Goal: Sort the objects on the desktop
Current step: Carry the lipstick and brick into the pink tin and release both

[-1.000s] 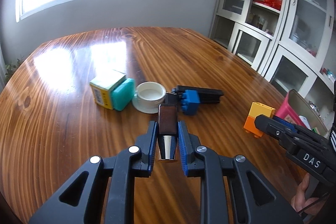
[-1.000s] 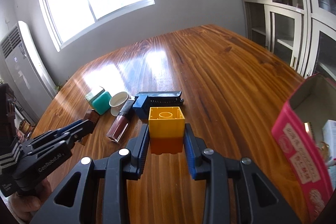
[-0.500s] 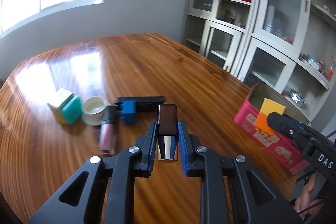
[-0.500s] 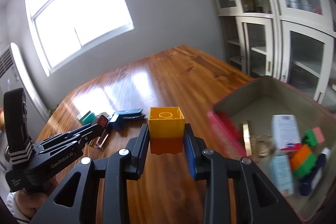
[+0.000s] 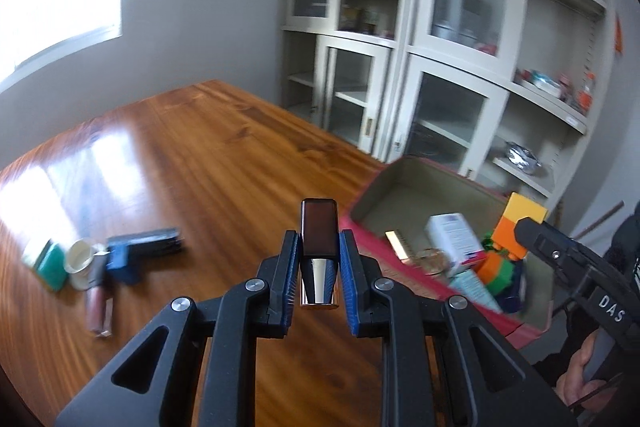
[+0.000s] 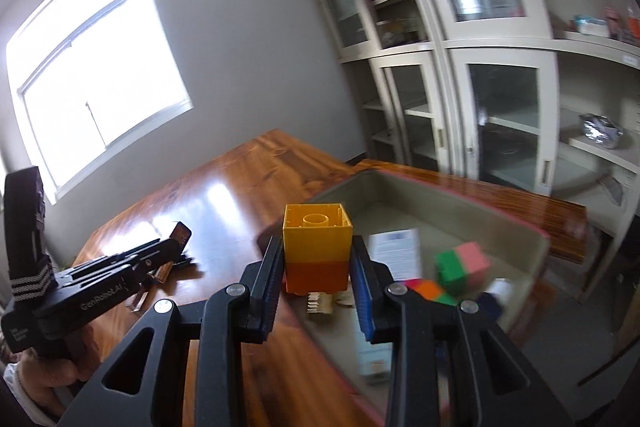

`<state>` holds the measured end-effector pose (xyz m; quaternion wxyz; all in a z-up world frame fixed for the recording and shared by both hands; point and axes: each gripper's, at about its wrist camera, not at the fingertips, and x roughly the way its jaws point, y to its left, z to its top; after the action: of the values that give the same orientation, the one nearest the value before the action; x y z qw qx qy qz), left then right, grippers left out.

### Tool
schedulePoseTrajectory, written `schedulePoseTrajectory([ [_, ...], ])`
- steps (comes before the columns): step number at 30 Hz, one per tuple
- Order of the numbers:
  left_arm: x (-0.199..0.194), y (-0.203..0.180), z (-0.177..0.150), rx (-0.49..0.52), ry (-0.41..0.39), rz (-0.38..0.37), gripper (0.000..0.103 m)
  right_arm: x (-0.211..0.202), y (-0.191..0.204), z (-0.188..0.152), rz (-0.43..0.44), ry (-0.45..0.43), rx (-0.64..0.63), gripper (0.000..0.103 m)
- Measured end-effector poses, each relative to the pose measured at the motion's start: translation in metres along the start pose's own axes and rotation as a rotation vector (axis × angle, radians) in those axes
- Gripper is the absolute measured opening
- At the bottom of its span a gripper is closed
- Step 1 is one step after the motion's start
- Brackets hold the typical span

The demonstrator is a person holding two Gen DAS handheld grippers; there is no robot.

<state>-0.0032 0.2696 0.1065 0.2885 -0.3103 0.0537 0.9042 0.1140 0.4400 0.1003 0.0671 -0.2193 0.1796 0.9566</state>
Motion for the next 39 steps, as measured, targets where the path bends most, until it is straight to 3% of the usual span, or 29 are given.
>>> schedulePoseTrajectory([
  [5, 0.017, -0.034, 0.008, 0.039, 0.024, -0.068, 0.022, -0.004, -0.031, 0.000, -0.040, 0.003, 0.049, 0.036],
  [11, 0.034, -0.059, 0.014, 0.069, 0.042, -0.093, 0.022, 0.002, -0.051, 0.000, -0.055, 0.009, 0.072, 0.036],
  [27, 0.068, -0.093, 0.024, 0.108, 0.095, -0.145, 0.023, 0.008, -0.073, -0.002, -0.057, 0.038, 0.108, 0.036],
  [28, 0.070, -0.093, 0.023, 0.106, 0.104, -0.145, 0.024, 0.008, -0.074, -0.002, -0.064, 0.036, 0.114, 0.036],
  [32, 0.063, -0.084, 0.022, 0.081, 0.067, -0.105, 0.065, 0.011, -0.076, -0.002, -0.062, 0.049, 0.130, 0.036],
  [39, 0.056, -0.071, 0.024, 0.053, 0.043, -0.078, 0.068, 0.013, -0.072, -0.003, -0.065, 0.057, 0.132, 0.038],
])
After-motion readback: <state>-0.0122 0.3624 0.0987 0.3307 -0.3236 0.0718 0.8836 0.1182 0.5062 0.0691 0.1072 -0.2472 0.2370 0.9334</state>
